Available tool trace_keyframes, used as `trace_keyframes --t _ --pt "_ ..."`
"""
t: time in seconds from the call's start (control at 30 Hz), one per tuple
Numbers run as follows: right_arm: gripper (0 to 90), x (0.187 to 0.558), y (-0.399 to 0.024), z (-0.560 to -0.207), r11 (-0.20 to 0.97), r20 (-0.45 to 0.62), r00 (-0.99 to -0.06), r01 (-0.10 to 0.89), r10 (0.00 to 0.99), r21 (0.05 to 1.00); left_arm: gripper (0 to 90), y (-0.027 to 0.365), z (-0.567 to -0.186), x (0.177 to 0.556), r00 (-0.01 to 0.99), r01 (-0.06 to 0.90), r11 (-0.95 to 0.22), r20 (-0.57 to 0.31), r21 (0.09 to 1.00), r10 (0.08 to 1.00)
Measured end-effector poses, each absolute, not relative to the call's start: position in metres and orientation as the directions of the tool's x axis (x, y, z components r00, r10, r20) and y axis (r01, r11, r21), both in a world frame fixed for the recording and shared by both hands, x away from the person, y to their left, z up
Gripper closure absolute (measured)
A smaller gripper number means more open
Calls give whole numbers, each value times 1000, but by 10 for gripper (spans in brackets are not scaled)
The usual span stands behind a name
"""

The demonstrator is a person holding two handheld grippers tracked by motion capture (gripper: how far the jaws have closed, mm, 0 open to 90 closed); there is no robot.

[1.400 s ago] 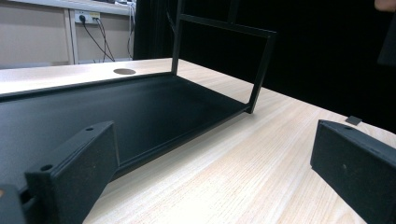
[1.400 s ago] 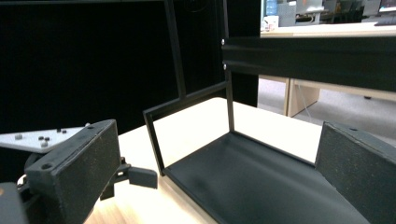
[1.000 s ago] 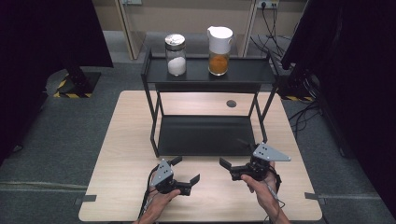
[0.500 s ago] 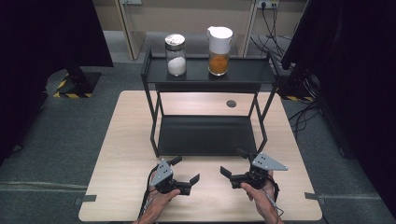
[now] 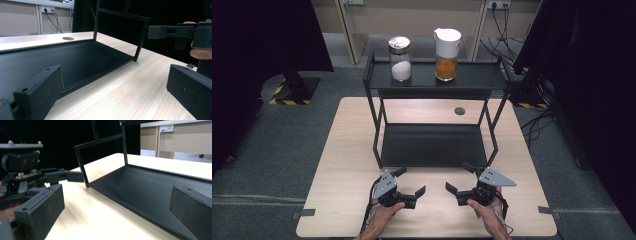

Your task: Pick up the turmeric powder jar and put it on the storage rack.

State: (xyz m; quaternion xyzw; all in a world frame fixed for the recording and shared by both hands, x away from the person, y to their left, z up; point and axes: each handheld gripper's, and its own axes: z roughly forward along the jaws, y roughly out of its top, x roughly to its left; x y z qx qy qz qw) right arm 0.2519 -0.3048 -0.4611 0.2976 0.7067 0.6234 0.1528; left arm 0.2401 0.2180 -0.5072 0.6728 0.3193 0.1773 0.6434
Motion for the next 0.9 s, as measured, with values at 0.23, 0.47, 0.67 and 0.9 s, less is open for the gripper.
trace_keyframes --t 0.23,0.47,0.67,0.9 --pt "5 252 -303 -467 58 159 -776 243 610 968 1 218 -507 240 734 200 33 -172 979 657" --pt "5 252 -303 -471 64 165 -777 255 608 965 1 218 -507 240 737 198 32 -170 980 654" --pt "5 251 -303 -471 64 165 -776 255 608 965 1 219 -507 240 737 201 34 -174 979 653" --pt "5 251 -302 -471 66 167 -779 258 604 964 2 219 -507 239 738 195 35 -170 980 653"
